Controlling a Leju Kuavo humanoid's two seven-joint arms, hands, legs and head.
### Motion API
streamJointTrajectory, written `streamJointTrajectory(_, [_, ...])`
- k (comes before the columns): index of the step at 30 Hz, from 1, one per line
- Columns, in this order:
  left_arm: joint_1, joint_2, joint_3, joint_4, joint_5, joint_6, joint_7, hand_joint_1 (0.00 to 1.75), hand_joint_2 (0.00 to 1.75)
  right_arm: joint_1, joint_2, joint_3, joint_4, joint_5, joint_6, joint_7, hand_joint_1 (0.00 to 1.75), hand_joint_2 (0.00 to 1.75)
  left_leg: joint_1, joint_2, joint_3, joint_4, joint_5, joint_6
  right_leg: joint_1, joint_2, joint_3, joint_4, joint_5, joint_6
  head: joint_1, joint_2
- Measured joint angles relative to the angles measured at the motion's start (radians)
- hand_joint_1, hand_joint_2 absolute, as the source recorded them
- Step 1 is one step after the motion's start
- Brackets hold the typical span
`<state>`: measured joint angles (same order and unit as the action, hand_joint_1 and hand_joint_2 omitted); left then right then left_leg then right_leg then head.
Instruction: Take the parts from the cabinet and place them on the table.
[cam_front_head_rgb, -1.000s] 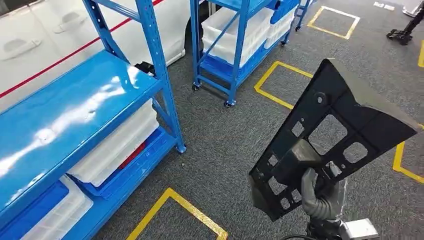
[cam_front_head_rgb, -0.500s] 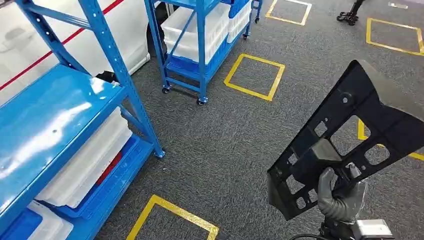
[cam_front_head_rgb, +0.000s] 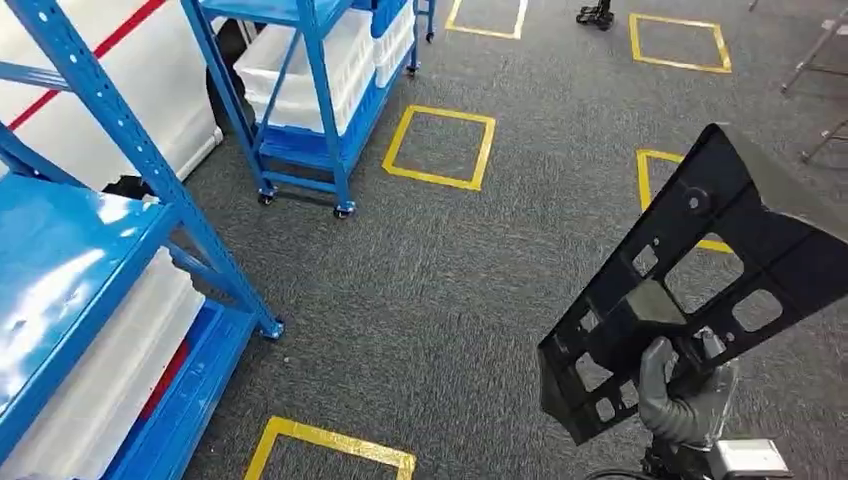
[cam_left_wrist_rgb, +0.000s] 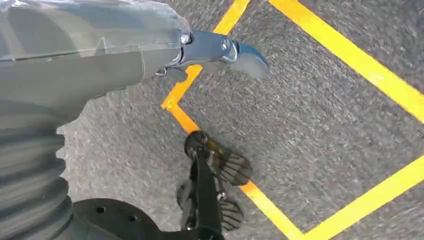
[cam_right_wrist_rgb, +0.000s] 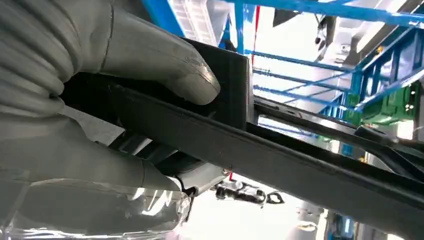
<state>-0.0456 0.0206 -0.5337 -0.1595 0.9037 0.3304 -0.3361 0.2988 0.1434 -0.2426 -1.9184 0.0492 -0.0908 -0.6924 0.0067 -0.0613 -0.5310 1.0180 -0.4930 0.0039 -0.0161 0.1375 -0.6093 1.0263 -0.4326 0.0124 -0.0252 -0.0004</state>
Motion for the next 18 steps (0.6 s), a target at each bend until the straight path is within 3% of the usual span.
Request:
streamJointTrajectory(1, [-0.002,0.0,0.002,0.0,0.001,0.0,0.0,0.0,1.75,0.001,0.001,0.0,0.0,0.0,0.0,0.0,1.75,1.75,0.005,0.015,0.005,-0.012,0.008,0.012,0.001,0.015,-0.003,-0.001,0.003,0.008,0.0,0.0])
streamJointTrajectory(2, [-0.003,-0.001,0.003,0.0,0.002,0.0,0.0,0.0,1.75,0.003,0.001,0.0,0.0,0.003,0.001,0.0,1.75,1.75,0.008,0.033,0.009,-0.019,0.015,0.018,-0.001,-0.022,-0.006,0.014,-0.009,0.007,0.0,0.0])
streamJointTrajectory(3, [-0.002,-0.001,0.005,0.0,0.004,0.0,-0.002,0.0,1.75,0.0,0.001,0.0,0.001,0.003,0.0,0.0,1.75,1.75,0.007,0.042,0.008,-0.022,0.018,0.024,0.006,-0.074,-0.029,0.056,-0.042,0.009,0.001,0.0])
streamJointTrajectory(4, [0.0,-0.001,0.007,0.0,0.005,0.0,-0.003,0.0,1.75,-0.004,0.001,-0.001,0.003,0.003,0.0,0.0,1.75,1.75,0.003,0.056,0.006,-0.022,0.018,0.025,0.006,-0.105,-0.064,0.132,-0.084,0.013,0.001,0.0])
streamJointTrajectory(6, [0.006,0.0,0.008,0.0,0.006,-0.003,-0.005,0.0,1.75,-0.001,0.001,-0.001,0.009,0.003,0.0,0.0,1.75,1.75,-0.002,0.086,0.004,-0.021,0.016,0.028,0.001,-0.129,-0.137,0.286,-0.146,0.017,0.001,0.0])
streamJointTrajectory(7, [0.006,0.0,0.009,0.0,0.006,-0.005,-0.005,0.0,1.75,0.001,0.001,-0.001,0.013,0.003,0.0,0.0,1.75,1.75,-0.004,0.1,0.004,-0.021,0.015,0.028,0.0,-0.132,-0.146,0.308,-0.143,0.018,0.001,0.0])
streamJointTrajectory(8, [0.005,0.0,0.01,0.0,0.006,-0.006,-0.006,0.0,1.75,0.003,0.001,-0.002,0.017,0.003,0.0,0.0,1.75,1.75,-0.004,0.113,0.005,-0.021,0.014,0.027,0.0,-0.135,-0.133,0.282,-0.121,0.018,0.001,0.0])
streamJointTrajectory(9, [0.005,0.0,0.012,0.0,0.006,-0.007,-0.006,0.0,1.75,0.003,0.001,-0.002,0.019,0.003,0.0,0.0,1.75,1.75,-0.004,0.125,0.006,-0.021,0.012,0.027,0.001,-0.14,-0.098,0.22,-0.086,0.016,0.001,0.0])
streamJointTrajectory(10, [0.003,0.0,0.013,0.0,0.006,-0.008,-0.006,0.0,1.75,0.002,0.001,-0.002,0.02,0.003,0.0,0.0,1.75,1.75,-0.004,0.137,0.01,-0.021,0.009,0.025,0.002,-0.154,-0.043,0.125,-0.044,0.013,0.001,0.0])
streamJointTrajectory(11, [0.001,0.0,0.015,0.0,0.008,-0.01,-0.005,0.0,1.75,0.001,0.001,-0.002,0.021,0.003,-0.001,0.0,1.75,1.75,-0.005,0.148,0.015,-0.021,0.006,0.021,0.006,-0.193,0.017,0.026,-0.014,0.007,0.001,0.0])
streamJointTrajectory(12, [0.002,0.0,0.016,0.0,0.01,-0.01,-0.005,0.0,1.75,-0.003,0.002,-0.002,0.023,0.003,-0.001,0.0,1.75,1.75,-0.013,0.158,0.016,-0.02,0.001,0.014,0.019,-0.224,0.03,-0.001,-0.031,-0.002,0.001,0.0])
streamJointTrajectory(16, [-0.008,0.0,0.023,0.0,0.018,-0.01,-0.002,0.0,1.75,-0.005,0.003,-0.002,0.027,0.008,-0.003,0.0,1.75,1.75,-0.014,0.196,0.03,-0.023,-0.006,-0.004,0.02,-0.174,0.022,-0.009,-0.022,-0.021,0.001,0.0])
streamJointTrajectory(17, [-0.009,0.001,0.024,0.0,0.019,-0.01,-0.002,0.0,1.75,-0.005,0.005,-0.002,0.027,0.01,-0.003,0.001,1.75,1.75,-0.006,0.166,0.026,-0.008,-0.019,-0.012,0.01,-0.164,0.029,-0.017,-0.014,-0.029,0.001,0.0])
streamJointTrajectory(18, [-0.006,0.001,0.024,0.0,0.021,-0.009,-0.003,0.0,1.75,-0.01,0.007,-0.002,0.027,0.01,-0.003,0.001,1.75,1.75,-0.005,0.117,0.012,0.026,-0.045,-0.013,0.008,-0.155,0.029,-0.019,-0.013,-0.035,0.0,0.0])
